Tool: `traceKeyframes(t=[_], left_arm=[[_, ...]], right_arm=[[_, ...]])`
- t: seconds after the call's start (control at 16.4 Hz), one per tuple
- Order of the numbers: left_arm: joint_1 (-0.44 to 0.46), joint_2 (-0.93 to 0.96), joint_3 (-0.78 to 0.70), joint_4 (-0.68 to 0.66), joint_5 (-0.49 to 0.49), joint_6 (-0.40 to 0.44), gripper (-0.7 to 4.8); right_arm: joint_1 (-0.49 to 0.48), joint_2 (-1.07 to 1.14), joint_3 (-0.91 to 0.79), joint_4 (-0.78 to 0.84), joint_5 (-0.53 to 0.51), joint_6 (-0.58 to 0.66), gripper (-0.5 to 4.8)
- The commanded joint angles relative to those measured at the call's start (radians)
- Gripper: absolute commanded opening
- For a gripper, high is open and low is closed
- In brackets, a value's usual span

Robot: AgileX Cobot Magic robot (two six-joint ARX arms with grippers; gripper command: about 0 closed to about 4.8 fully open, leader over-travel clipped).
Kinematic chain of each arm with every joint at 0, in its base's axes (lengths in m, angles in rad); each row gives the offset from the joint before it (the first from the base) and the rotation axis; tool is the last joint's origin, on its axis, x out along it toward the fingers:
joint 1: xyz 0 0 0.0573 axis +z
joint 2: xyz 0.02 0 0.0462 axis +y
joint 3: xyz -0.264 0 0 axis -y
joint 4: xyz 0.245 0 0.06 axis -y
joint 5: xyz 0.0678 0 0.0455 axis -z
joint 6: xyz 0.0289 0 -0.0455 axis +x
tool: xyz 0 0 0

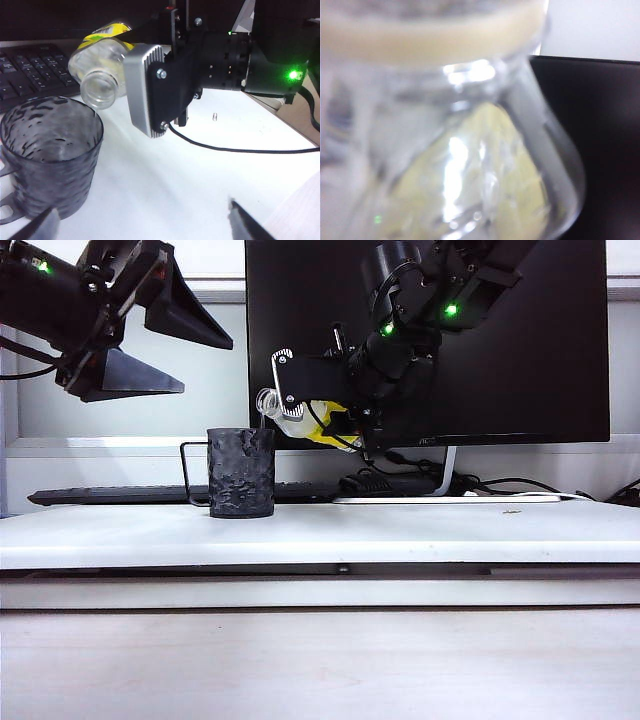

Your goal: Carefully pick up the bottle and pour some water from the bottle into the cup.

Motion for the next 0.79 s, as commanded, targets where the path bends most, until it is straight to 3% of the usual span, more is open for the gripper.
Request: traceKeyframes(t=[0.06, 0.37, 0.79], left_arm=[[-0.001, -0.005, 0.003, 0.005, 0.008, 0.001, 4.79], [-0.001, -0.005, 0.003, -0.006, 0.012, 0.001, 4.79], [-0.001, -0.005, 0.003, -0.010, 0.034, 0.000, 4.79]], right_arm=[[0.001, -0.013, 0.010, 0.082, 0.025, -0.005, 1.54], [0.001, -0.013, 0.017, 0.167, 0.045, -0.009, 1.57], [0.002, -0.013, 0.017, 0.176, 0.037, -0.112, 1.57]])
